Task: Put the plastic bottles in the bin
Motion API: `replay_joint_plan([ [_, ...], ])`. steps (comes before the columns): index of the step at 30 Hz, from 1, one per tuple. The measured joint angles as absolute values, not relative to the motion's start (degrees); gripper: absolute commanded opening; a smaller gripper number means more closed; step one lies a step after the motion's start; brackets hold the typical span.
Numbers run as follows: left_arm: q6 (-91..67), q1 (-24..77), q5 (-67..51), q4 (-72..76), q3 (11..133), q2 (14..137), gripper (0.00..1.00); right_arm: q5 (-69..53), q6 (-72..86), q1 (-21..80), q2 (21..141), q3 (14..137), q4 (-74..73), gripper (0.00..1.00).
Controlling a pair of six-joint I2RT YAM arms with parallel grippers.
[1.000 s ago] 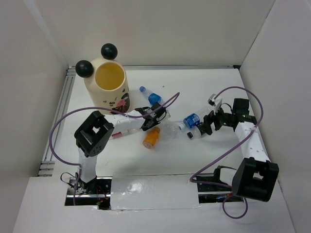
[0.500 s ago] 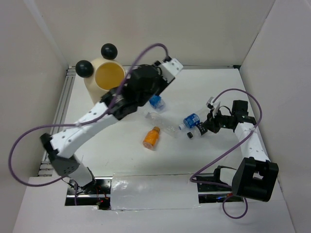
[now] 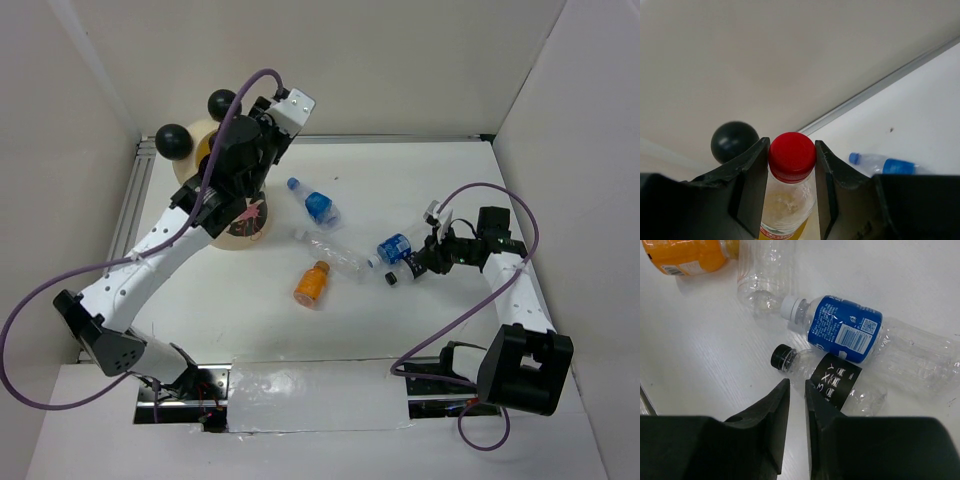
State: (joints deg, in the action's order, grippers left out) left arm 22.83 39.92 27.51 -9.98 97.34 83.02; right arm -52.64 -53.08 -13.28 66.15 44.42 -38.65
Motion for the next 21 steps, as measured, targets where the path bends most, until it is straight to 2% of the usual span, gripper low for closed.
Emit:
replay_joint_plan([
  [3, 23.70, 36.53, 27.66, -8.75, 93.06, 83.40, 0.01, -52.97, -53.45, -13.28, 66.15, 44.40, -38.89, 0.70],
  [4, 23.77, 35.68, 27.68, -8.67, 92.25, 83.55, 0.11, -53.06, -53.63, -13.28, 66.15, 44.40, -39.09, 0.82],
  [5, 23.75, 34.65, 27.68, -8.67, 91.59, 83.72, 0.52, -53.28, -54.39, -13.28, 66.15, 44.40, -39.46, 1.00],
  [6, 23.68, 33.95, 27.79, -8.80, 91.46, 83.92, 0.83, -53.89, -55.64, -13.32, 66.15, 44.40, -40.16, 1.00],
  [7, 23.81, 33.71, 27.73, -8.75, 91.46, 83.96, 1.00, -54.59, -58.46, -13.37, 66.15, 44.42, -41.41, 1.00],
  [11, 21.69, 36.16, 26.24, -10.41, 94.15, 83.94, 1.00, -58.17, -76.51, -12.34, 66.15, 44.45, -51.22, 1.00],
  [14, 18.57, 40.97, 24.45, -12.73, 98.94, 83.74, 1.00, -59.20, -85.84, -6.28, 65.95, 44.25, -53.63, 1.00],
  [17, 13.45, 46.26, 21.39, -14.61, 99.46, 80.42, 1.00, -57.52, -87.05, 3.84, 64.36, 42.68, -47.97, 1.00],
  [21, 4.58, 51.16, 18.90, -15.59, 84.97, 67.33, 1.00, -50.81, -84.71, 20.71, 63.26, 40.47, -34.70, 1.00],
])
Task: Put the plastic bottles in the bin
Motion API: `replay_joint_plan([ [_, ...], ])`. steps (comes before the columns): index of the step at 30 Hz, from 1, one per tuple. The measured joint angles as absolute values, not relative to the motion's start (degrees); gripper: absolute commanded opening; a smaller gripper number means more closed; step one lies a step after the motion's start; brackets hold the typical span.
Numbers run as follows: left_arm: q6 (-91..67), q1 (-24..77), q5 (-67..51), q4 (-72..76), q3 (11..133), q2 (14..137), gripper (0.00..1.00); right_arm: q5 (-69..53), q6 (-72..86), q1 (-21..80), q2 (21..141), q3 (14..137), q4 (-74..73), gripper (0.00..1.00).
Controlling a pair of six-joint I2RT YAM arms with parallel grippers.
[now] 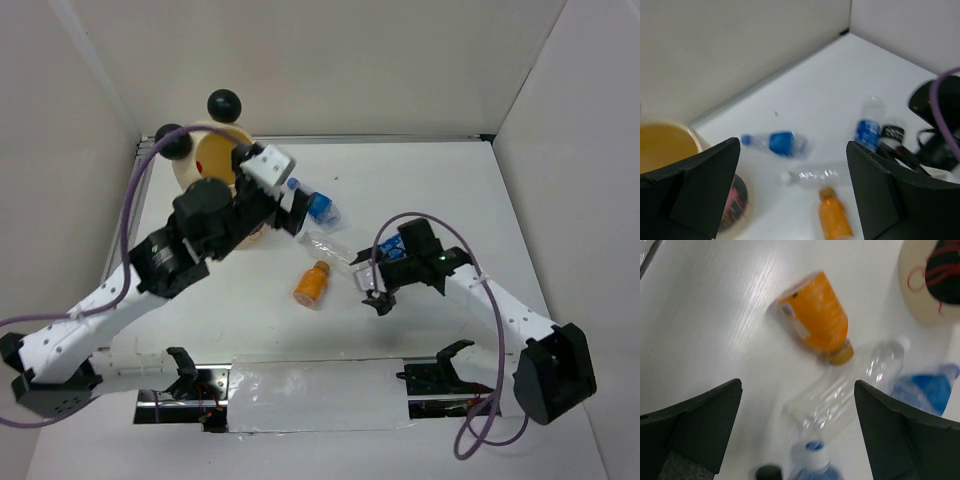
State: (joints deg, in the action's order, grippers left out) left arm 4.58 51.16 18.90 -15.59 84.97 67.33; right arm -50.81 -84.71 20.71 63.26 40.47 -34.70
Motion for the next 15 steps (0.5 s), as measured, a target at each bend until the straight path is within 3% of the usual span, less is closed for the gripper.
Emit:
replay_joint_plan([
  [6, -15.84, 54.19, 24.51, -25.28, 55.94, 45.69, 1.00, -36.86, -81.89, 41.67, 74.74, 42.44, -18.00, 0.99],
  [10, -29.23, 54.98, 29.67, -35.40, 47.99, 34.15, 1.00, -29.65, -82.11, 47.68, 83.05, 44.49, -12.38, 0.99],
  [15, -41.21, 55.00, 34.61, -44.36, 46.35, 22.22, 1.00, -23.57, -84.07, 50.52, 92.92, 49.54, -9.52, 0.97],
])
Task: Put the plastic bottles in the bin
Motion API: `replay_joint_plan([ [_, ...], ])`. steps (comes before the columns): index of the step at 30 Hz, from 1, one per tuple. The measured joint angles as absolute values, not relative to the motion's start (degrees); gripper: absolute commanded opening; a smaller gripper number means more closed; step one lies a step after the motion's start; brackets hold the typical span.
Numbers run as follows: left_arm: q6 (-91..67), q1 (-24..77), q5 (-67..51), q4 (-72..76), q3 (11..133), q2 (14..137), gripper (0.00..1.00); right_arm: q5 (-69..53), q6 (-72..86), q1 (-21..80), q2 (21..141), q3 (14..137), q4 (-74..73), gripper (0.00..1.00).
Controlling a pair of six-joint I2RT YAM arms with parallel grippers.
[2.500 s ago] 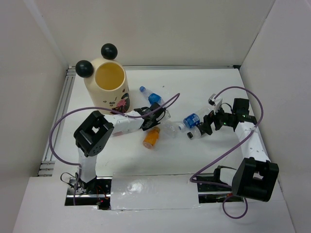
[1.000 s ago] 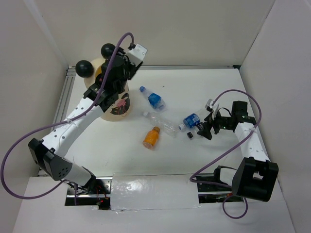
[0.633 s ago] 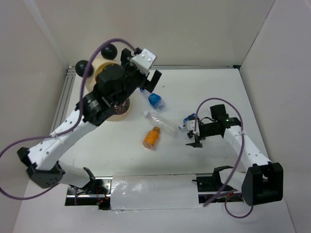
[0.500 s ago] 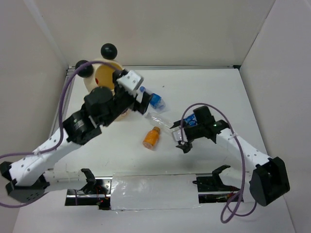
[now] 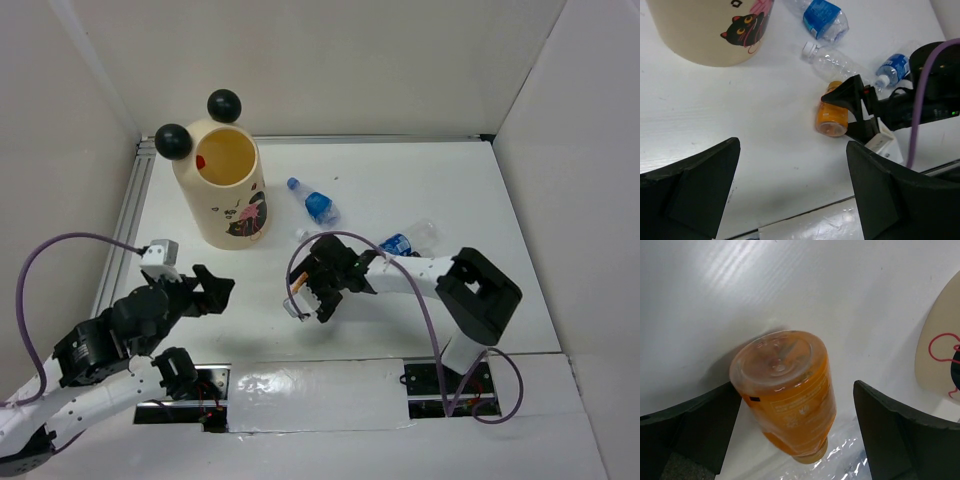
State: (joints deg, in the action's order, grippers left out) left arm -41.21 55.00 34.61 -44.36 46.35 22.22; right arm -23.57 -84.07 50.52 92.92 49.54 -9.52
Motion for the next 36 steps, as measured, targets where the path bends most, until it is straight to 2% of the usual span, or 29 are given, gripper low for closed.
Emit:
replay_joint_plan([
  [2, -44.10, 55.00, 35.75, -45.98, 46.24, 20.34, 1.00, -22.24, -85.38, 50.76, 95.81, 51.62, -9.65, 0.90],
  [3, -45.30, 55.00, 36.23, -46.68, 46.11, 20.01, 1.00, -21.61, -86.24, 50.76, 97.36, 52.86, -9.74, 0.77],
  [7, -48.56, 55.00, 37.06, -48.88, 45.63, 21.32, 1.00, -20.78, -89.17, 50.85, 101.30, 58.19, -12.40, 0.42],
  [10, -51.81, 55.00, 36.99, -49.65, 45.52, 24.73, 1.00, -23.38, -90.63, 50.00, 101.21, 59.90, -17.43, 0.35],
  [13, -55.16, 55.00, 37.04, -49.67, 44.38, 28.10, 1.00, -28.49, -89.43, 48.80, 99.81, 62.92, -23.99, 0.32],
  [17, -57.49, 55.00, 37.17, -48.36, 41.01, 29.52, 1.00, -37.32, -77.87, 46.57, 96.71, 73.52, -26.74, 0.32],
  [20, -57.69, 55.00, 37.15, -46.41, 38.52, 28.60, 1.00, -45.56, -63.68, 43.20, 94.13, 82.72, -19.05, 0.26],
  [25, -58.50, 55.00, 36.75, -43.64, 36.07, 26.92, 1.00, -53.65, -49.28, 36.93, 93.03, 93.80, -8.69, 0.25],
  [29, -58.67, 55.00, 35.99, -41.63, 35.20, 26.33, 1.00, -59.59, -39.00, 35.62, 98.35, 103.70, -0.95, 0.27],
  [36, -58.85, 55.00, 33.80, -38.46, 32.36, 27.16, 1.00, -64.14, -20.95, 37.32, 117.32, 124.53, 12.53, 0.28],
])
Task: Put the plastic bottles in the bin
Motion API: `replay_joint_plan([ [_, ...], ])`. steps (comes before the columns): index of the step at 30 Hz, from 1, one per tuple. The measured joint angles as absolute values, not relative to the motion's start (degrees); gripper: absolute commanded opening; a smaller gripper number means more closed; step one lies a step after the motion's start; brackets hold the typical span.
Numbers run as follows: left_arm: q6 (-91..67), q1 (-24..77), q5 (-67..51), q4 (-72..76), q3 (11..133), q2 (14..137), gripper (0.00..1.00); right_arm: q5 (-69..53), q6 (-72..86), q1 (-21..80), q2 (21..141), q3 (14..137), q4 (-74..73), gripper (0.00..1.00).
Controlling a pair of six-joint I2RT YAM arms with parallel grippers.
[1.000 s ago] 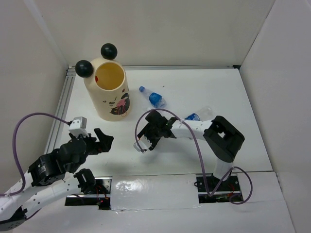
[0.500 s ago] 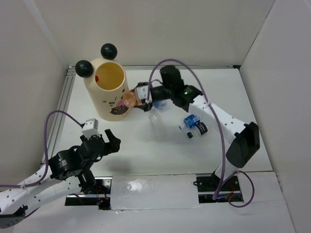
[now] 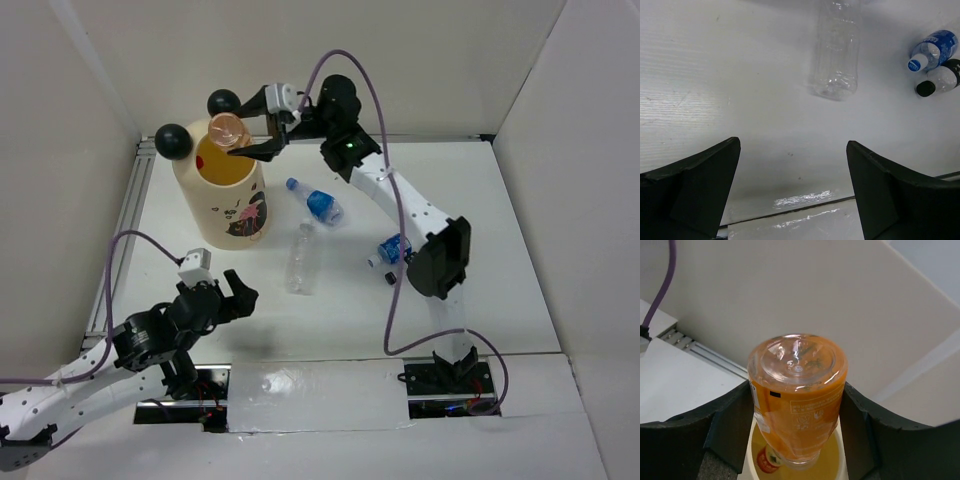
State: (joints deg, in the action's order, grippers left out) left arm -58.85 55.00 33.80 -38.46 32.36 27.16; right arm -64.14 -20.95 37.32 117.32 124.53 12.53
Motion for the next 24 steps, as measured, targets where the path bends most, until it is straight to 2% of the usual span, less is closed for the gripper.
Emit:
replay_joint_plan([
  [5, -58.89, 55.00, 32.01, -36.36, 32.08, 29.67, 1.00, -64.25, -11.42, 38.39, 126.54, 130.45, 17.85, 0.34],
  [7, -58.81, 55.00, 31.66, -34.65, 31.55, 29.95, 1.00, -64.27, -9.41, 38.50, 127.74, 129.49, 19.18, 0.47],
  [8, -58.65, 55.00, 31.55, -33.95, 31.31, 30.11, 1.00, -64.10, -8.97, 38.50, 127.81, 128.22, 19.94, 0.58],
  [9, -58.50, 55.00, 31.48, -32.95, 31.00, 30.35, 1.00, -64.16, -8.80, 38.50, 127.81, 126.78, 20.56, 0.70],
  [10, -58.30, 55.00, 31.46, -31.68, 30.68, 30.72, 1.00, -64.12, -8.84, 38.50, 127.81, 125.78, 20.78, 0.96],
  [11, -57.82, 55.00, 31.40, -30.22, 30.35, 31.35, 1.00, -64.10, -8.75, 38.48, 127.83, 125.10, 20.36, 1.00],
  [16, -52.71, 54.37, 30.72, -20.62, 29.93, 39.40, 1.00, -64.90, -10.87, 37.98, 128.18, 125.73, 18.63, 1.00],
  [24, -40.53, 47.81, 25.10, -2.46, 31.57, 61.47, 1.00, -64.45, -15.68, 35.38, 123.20, 124.42, 9.85, 1.00],
])
